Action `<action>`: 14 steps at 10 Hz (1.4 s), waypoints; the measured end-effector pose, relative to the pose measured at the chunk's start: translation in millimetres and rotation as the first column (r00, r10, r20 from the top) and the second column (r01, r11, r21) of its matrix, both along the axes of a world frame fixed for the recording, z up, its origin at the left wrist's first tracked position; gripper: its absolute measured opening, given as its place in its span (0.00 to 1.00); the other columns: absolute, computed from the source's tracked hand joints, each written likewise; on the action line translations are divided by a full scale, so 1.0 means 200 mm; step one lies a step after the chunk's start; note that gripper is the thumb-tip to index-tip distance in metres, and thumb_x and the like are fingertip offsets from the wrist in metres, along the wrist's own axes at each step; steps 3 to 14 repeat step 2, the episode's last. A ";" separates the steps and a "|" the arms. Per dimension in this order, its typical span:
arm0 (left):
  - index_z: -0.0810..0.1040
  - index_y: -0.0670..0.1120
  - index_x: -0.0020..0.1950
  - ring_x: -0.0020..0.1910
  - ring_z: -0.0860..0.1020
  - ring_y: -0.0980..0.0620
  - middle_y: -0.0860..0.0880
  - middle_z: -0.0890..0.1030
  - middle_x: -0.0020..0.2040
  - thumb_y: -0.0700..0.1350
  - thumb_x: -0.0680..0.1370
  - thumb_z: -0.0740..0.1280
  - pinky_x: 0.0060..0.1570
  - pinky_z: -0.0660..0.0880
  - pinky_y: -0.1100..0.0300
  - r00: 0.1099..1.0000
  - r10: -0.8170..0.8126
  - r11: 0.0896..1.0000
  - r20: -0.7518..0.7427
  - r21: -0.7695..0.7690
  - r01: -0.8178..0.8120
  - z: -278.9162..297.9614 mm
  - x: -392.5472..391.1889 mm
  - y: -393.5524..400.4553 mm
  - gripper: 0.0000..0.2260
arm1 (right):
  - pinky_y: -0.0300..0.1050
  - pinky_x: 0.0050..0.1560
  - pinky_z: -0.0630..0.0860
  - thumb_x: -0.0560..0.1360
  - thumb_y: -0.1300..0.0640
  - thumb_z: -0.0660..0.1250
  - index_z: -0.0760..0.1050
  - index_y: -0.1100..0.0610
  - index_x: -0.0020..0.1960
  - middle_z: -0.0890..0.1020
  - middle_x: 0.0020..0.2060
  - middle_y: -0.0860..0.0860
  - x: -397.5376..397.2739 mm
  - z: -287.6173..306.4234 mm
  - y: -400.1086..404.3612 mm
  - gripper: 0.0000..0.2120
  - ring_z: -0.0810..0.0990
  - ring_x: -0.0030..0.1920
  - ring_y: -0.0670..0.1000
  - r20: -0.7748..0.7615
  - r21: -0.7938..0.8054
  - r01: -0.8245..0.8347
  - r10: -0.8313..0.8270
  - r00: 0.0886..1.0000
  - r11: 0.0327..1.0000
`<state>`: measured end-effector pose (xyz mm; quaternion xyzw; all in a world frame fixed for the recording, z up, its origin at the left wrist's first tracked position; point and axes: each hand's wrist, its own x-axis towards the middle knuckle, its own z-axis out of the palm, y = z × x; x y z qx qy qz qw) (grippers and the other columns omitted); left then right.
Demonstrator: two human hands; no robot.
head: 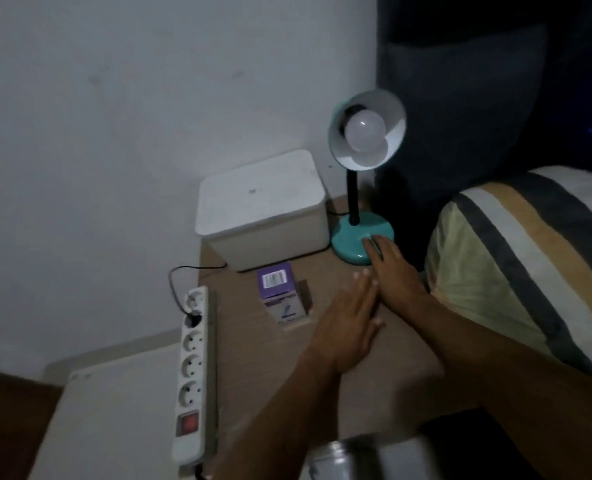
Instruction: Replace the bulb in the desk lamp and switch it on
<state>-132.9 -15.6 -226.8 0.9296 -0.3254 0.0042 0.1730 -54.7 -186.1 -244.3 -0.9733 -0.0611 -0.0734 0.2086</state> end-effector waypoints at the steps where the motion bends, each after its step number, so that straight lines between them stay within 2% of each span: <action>1: 0.58 0.44 0.85 0.84 0.50 0.49 0.45 0.51 0.86 0.53 0.88 0.57 0.81 0.42 0.59 0.998 -0.056 0.997 0.033 -0.060 0.058 0.10 -0.14 0.11 0.27 | 0.54 0.72 0.65 0.77 0.63 0.62 0.57 0.55 0.80 0.62 0.77 0.59 0.01 0.12 0.01 0.33 0.63 0.73 0.63 -0.073 -0.061 0.011 -0.016 0.997 0.998; 2: 0.64 0.47 0.83 0.82 0.60 0.54 0.50 0.56 0.85 0.54 0.88 0.58 0.79 0.50 0.68 0.998 0.059 0.975 -0.023 -0.214 -0.063 0.19 -0.40 0.30 0.25 | 0.53 0.65 0.71 0.72 0.62 0.67 0.68 0.56 0.74 0.72 0.69 0.61 -0.10 0.20 -0.01 0.30 0.71 0.66 0.62 0.012 -0.119 0.025 -0.023 1.000 0.993; 14: 0.64 0.47 0.83 0.82 0.60 0.54 0.50 0.56 0.85 0.54 0.88 0.58 0.79 0.50 0.68 0.998 0.059 0.975 -0.023 -0.214 -0.063 0.19 -0.40 0.30 0.25 | 0.53 0.65 0.71 0.72 0.62 0.67 0.68 0.56 0.74 0.72 0.69 0.61 -0.10 0.20 -0.01 0.30 0.71 0.66 0.62 0.012 -0.119 0.025 -0.023 1.000 0.993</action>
